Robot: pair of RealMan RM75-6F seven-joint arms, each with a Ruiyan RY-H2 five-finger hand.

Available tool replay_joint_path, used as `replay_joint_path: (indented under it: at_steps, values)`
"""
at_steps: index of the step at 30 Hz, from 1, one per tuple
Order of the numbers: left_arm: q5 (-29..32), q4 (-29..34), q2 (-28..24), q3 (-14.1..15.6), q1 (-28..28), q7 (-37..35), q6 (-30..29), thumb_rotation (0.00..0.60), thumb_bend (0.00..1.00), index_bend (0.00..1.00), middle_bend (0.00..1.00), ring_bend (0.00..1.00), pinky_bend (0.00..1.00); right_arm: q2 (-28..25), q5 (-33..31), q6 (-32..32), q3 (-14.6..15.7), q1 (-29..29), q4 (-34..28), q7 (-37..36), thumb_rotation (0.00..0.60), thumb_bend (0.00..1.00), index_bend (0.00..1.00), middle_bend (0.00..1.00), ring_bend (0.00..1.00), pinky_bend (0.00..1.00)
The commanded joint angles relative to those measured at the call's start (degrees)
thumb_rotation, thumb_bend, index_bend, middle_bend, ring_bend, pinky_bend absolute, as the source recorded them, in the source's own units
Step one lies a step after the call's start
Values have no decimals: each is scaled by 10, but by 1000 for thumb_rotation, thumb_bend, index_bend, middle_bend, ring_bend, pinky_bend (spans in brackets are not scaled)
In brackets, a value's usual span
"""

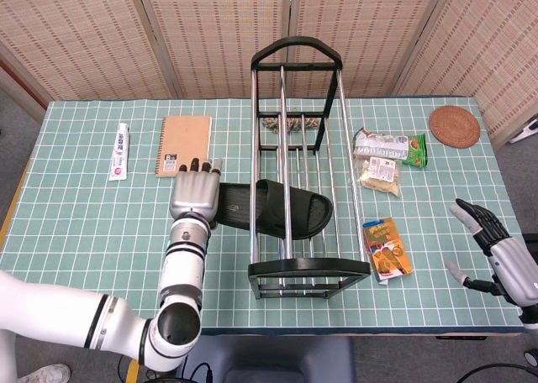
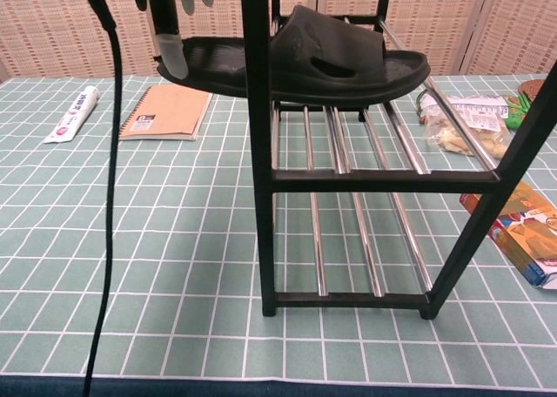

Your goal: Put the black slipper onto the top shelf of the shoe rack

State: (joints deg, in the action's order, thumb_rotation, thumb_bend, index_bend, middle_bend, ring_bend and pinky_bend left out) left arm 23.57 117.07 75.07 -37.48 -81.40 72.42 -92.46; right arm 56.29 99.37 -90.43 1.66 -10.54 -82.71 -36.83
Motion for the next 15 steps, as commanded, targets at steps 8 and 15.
replay_joint_path:
  at_steps: [8,15]
  values:
    - [-21,56,-78,14,87,-43,35,600,154,39,89,0,140,1,-4,1,-2,2,-7,15,600,340,0,0,0,0]
    - [-42,79,-141,42,158,-71,90,600,154,47,90,0,140,4,-5,12,-2,-2,-12,28,600,340,0,0,0,0]
